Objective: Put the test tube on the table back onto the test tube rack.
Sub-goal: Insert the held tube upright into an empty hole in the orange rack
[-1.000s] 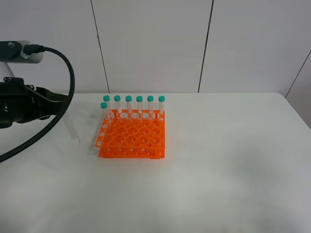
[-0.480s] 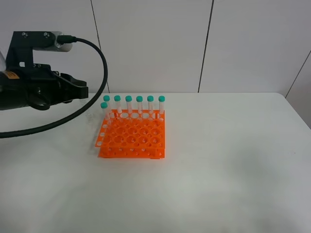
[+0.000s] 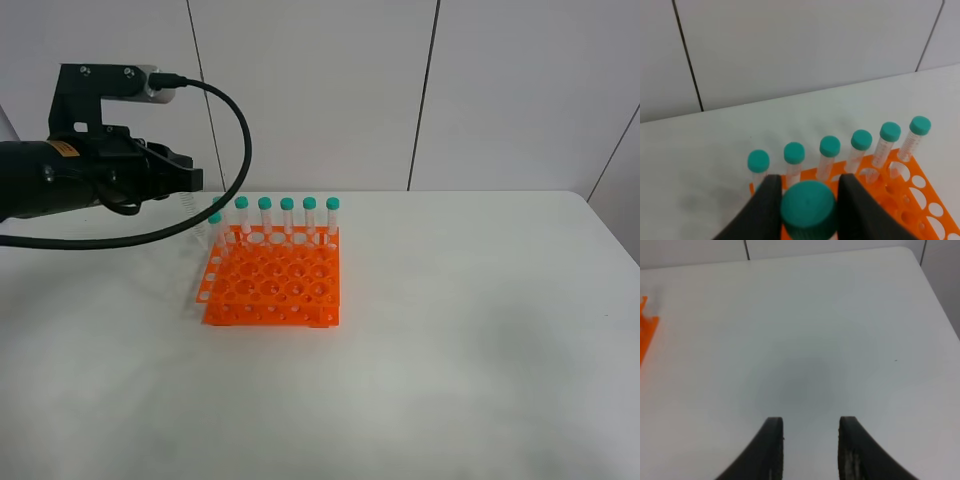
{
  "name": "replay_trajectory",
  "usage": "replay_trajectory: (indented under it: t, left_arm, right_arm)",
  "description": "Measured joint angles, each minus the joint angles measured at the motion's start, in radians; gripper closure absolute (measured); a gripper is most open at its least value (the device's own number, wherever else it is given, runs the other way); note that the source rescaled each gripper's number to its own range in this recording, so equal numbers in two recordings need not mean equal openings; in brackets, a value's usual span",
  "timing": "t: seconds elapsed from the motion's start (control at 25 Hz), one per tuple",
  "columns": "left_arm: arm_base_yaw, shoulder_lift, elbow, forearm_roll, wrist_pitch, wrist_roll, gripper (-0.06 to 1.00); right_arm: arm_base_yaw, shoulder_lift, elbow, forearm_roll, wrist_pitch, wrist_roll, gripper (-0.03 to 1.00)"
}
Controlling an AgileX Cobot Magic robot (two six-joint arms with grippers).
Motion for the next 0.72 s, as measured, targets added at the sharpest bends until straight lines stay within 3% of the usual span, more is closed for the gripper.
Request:
replay_trajectory:
  t: [0.16, 0.52, 0.72]
  left_arm:
    - [0.000, 0.061, -0.035, 0.045, -0.017, -0.060, 0.48]
    - [-0.010, 0.168, -0.063, 0.189, -0.161, -0.242, 0.48]
    - [-0.011, 0.234, -0.085, 0.225, -0.218, -0.291, 0.48]
  right_arm:
    - [0.000, 0.000, 0.000, 0.000, 0.000, 0.000, 0.59]
    - [0.000, 0.000, 0.000, 0.000, 0.000, 0.000, 0.59]
    - [0.000, 0.000, 0.000, 0.000, 0.000, 0.000, 0.59]
